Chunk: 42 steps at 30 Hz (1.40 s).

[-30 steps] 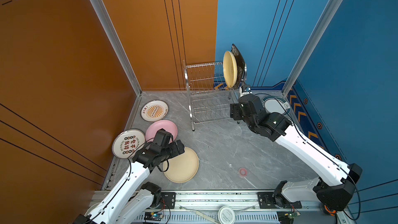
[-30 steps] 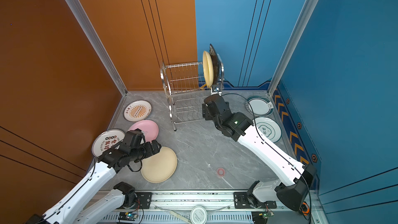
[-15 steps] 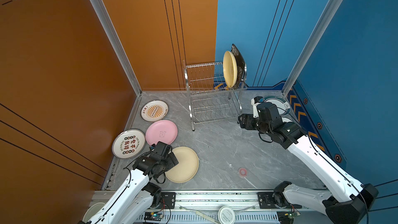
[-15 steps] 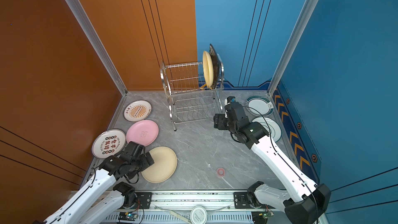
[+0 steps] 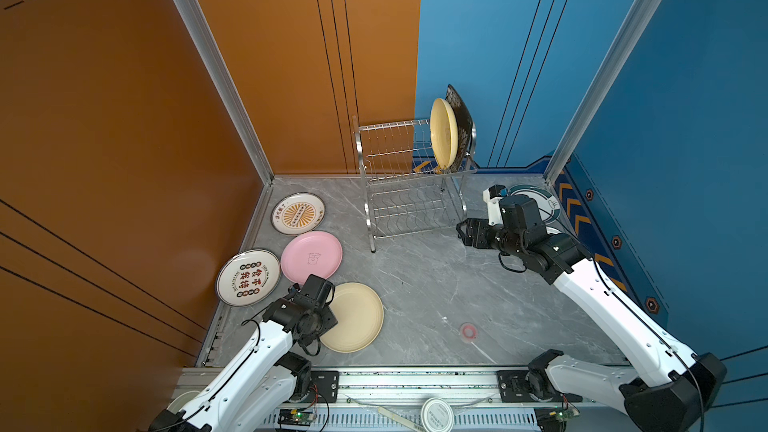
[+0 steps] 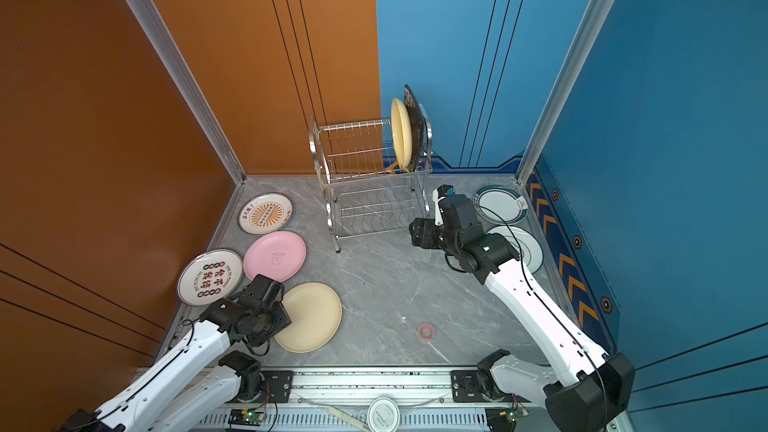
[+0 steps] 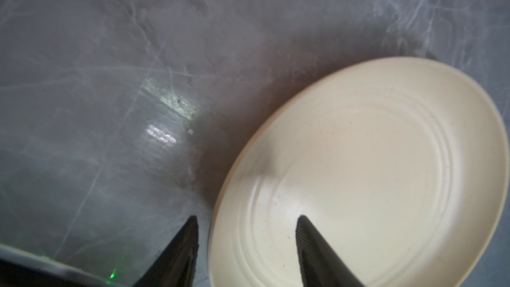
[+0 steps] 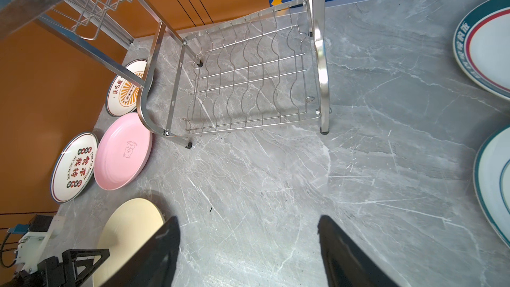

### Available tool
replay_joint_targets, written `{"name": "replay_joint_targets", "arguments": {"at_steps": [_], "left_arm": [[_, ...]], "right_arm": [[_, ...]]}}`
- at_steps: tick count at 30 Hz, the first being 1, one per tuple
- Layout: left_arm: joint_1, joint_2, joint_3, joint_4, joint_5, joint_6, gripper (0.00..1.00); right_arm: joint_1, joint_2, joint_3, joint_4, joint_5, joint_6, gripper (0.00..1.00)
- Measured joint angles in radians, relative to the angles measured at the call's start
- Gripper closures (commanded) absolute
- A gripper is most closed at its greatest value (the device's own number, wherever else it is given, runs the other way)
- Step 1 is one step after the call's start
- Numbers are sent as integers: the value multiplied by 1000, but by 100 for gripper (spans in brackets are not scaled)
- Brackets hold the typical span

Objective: Load the plates into the dish rack
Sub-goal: 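Grip the cream plate's edge with the left gripper while the right gripper approaches, then tilt the cream plate up with the left gripper while the right grips it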

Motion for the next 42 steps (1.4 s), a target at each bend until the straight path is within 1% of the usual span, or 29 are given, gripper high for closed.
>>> {"name": "replay_joint_targets", "arguments": {"at_steps": [5,10,14,17,23,29,34,37,39,42], "left_arm": [[3,29,-11,23,0,9,55],[11,29,-38,45,0,15,68],[11,28,-46,51,0,18,75],[13,31,-52,61,1,20,82],[13,30,-47,99,14,26,100],[8,25,-45,106,21,37,100],[-14,-12,-8,106,26,72,100],[-31,-20,29,107,29,110,100],[-44,-20,58,121,38,139,100],[-58,-18,98,164,59,181,100]], "right_arm": [[0,39,0,2,-16,0,21],[0,41,0,13,-21,1,21],[0,41,-4,26,-33,9,21],[0,47,-6,27,-35,19,21],[-2,63,-12,34,-40,22,21],[-21,69,-37,37,-72,26,20],[-47,100,-45,40,-152,31,17],[-61,138,-58,74,-264,33,15],[-66,183,-62,103,-366,47,9],[-63,243,-76,158,-497,60,8]]}}
